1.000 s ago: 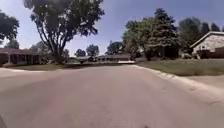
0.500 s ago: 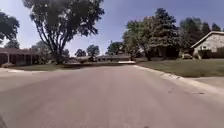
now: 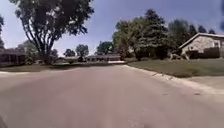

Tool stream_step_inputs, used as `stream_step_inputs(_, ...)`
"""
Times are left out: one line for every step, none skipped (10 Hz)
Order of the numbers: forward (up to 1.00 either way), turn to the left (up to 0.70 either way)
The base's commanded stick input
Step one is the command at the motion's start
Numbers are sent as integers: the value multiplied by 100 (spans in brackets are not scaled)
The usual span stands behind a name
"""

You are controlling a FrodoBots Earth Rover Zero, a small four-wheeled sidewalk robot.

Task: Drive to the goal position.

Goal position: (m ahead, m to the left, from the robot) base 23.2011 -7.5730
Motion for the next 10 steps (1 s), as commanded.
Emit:
stream_step_inputs(50,0)
stream_step_inputs(50,0)
stream_step_inputs(50,0)
stream_step_inputs(50,0)
stream_step_inputs(50,0)
stream_step_inputs(50,0)
stream_step_inputs(50,0)
stream_step_inputs(50,0)
stream_step_inputs(50,0)
stream_step_inputs(50,0)
